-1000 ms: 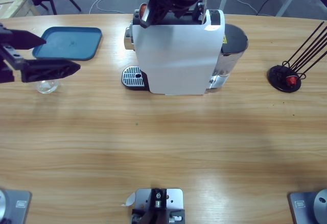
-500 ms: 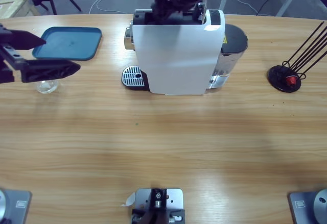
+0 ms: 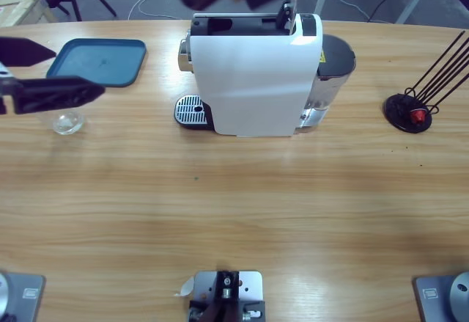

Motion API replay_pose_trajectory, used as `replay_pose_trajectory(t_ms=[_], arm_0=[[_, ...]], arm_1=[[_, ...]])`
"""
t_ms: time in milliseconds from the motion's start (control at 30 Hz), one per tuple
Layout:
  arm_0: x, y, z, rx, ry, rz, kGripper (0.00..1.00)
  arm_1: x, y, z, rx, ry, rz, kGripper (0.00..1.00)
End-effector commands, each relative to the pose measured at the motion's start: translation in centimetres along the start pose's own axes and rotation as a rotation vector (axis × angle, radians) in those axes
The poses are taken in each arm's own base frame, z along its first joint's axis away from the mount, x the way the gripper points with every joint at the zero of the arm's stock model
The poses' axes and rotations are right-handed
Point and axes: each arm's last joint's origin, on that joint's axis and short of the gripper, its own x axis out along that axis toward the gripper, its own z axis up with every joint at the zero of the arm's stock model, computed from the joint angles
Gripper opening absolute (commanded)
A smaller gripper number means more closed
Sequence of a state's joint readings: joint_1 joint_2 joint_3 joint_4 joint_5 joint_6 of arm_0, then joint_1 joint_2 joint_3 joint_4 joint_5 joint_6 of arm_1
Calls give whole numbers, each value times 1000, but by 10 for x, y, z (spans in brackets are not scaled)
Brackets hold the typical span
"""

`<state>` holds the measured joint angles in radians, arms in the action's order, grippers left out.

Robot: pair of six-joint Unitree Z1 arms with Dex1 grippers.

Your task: Pour coffee

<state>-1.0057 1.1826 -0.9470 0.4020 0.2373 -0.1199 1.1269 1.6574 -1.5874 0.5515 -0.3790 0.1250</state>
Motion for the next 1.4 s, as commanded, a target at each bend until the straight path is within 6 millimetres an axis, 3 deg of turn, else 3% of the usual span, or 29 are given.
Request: replay_pose_trajectory(t_ms=[33, 233, 333, 433, 533, 667, 767, 1000, 1233, 1400], arm_0=[[-14, 5, -4, -21, -38, 10, 1000], [-13, -1, -1, -4, -38, -14, 1000], [-11, -4, 2, 3, -38, -24, 1000], [-10, -8, 7, 10, -42, -38, 1000], [-9, -9, 11, 10, -45, -42, 1000], [-16, -6, 11, 6, -68, -21, 1000], [-22, -3, 11, 3, -85, 12, 1000], [-23, 1, 11, -7, -90, 52, 1000], [-20, 7, 7, -21, -77, 76, 1000], [-16, 10, 4, -30, -61, 92, 1000]], arm_1=[[-28, -27, -55, 390, 25, -76, 0], [-57, -79, -94, 735, -157, -210, 0], [-61, -109, -87, 862, -280, -266, 0], [-36, -128, -65, 950, -382, -216, 0], [2, -126, -50, 951, -371, -137, 0], [41, -116, -52, 943, -302, -87, 0], [44, -111, -51, 935, -293, -57, 0], [54, -73, -48, 891, -258, 44, 0], [100, -54, -56, 873, -186, 81, 0], [141, -43, -73, 859, -110, 108, 0]])
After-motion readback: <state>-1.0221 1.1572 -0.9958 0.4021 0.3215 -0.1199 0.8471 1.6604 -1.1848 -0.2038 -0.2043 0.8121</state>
